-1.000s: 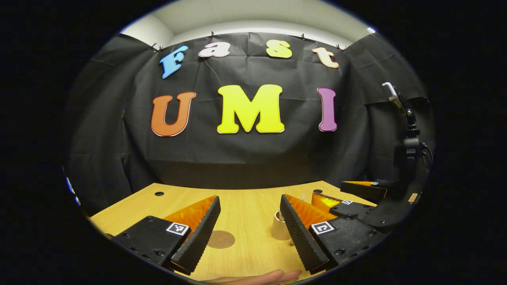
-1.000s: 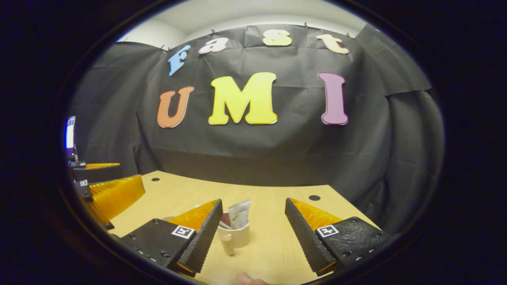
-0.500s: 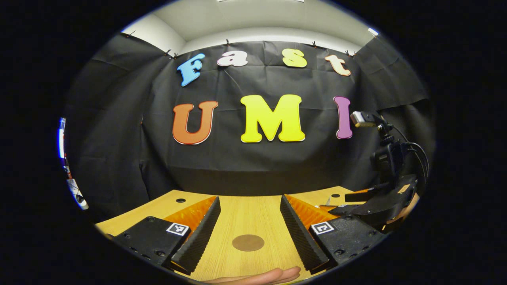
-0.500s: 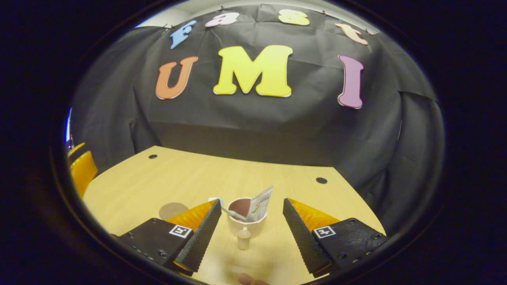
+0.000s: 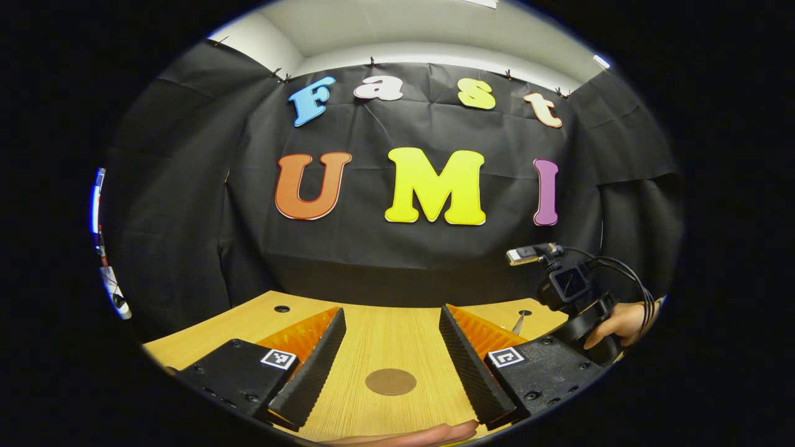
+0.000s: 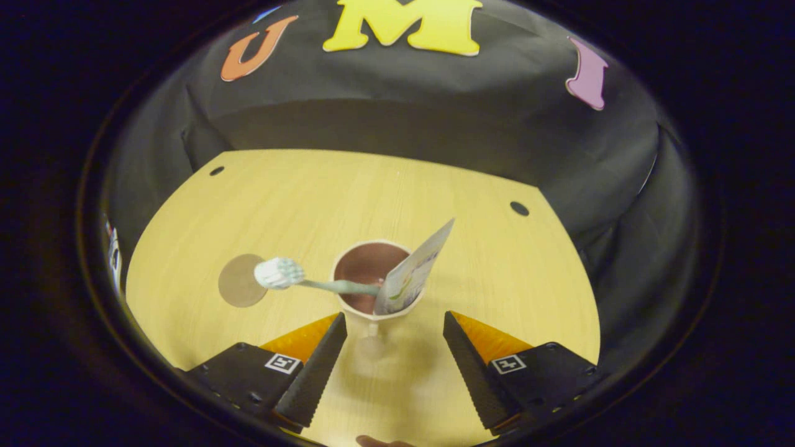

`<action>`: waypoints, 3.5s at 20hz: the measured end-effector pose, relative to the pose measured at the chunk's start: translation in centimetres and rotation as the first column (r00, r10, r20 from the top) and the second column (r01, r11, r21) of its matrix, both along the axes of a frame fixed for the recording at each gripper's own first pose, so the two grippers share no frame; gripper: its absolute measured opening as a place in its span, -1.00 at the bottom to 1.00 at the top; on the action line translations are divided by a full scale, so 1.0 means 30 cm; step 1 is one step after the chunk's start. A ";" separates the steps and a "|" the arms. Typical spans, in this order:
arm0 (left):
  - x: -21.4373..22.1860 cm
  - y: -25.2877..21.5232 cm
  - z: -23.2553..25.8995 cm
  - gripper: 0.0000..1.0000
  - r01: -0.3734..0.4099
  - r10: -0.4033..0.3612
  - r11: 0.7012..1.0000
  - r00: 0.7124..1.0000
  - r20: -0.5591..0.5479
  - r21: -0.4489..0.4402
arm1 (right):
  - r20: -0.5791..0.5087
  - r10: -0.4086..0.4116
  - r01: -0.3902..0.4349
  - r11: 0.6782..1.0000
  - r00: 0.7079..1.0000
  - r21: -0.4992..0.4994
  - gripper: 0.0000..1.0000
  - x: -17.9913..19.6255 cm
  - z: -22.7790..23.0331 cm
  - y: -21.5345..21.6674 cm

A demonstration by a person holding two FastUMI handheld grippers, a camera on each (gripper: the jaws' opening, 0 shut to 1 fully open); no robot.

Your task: Put the toothbrush and toothpaste on the desktop into the cup, then pick up the cup and place it on the coaster on the desktop.

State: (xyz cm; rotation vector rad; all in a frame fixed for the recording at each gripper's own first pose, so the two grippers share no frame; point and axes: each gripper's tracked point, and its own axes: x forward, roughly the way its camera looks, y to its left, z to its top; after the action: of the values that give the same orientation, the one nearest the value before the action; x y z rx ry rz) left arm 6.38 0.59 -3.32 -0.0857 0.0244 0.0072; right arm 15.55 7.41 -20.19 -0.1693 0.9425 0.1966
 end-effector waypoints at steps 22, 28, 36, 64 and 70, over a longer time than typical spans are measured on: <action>0.017 0.009 -0.024 0.92 0.006 -0.007 1.000 1.000 -0.014 -0.006 | -0.291 0.001 -0.012 0.999 0.957 -0.036 -0.43 0.041 -0.109 0.073; 0.015 0.004 -0.017 0.92 0.024 -0.024 1.000 1.000 -0.006 0.007 | -0.266 -0.012 0.014 1.000 0.964 0.005 -0.53 0.052 -0.102 0.087; -0.026 0.057 0.010 0.92 0.002 -0.001 1.000 1.000 -0.028 0.030 | -0.196 0.014 -0.010 1.000 0.981 0.022 -0.51 0.070 -0.051 0.134; -0.079 0.198 0.090 0.92 -0.062 0.056 0.991 0.997 0.058 0.117 | -0.286 0.264 -0.287 0.957 0.921 -0.039 -0.40 -0.089 -0.178 0.721; -0.073 0.188 0.081 0.91 -0.051 0.046 0.992 0.998 0.048 0.118 | -0.243 0.246 -0.247 0.969 0.938 0.026 0.27 -0.100 -0.122 0.712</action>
State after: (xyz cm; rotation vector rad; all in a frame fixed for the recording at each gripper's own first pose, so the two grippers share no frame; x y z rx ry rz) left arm 4.20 6.21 -0.90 0.0331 -0.0234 0.0555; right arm 12.55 28.77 -23.85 -0.2725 1.1670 0.4552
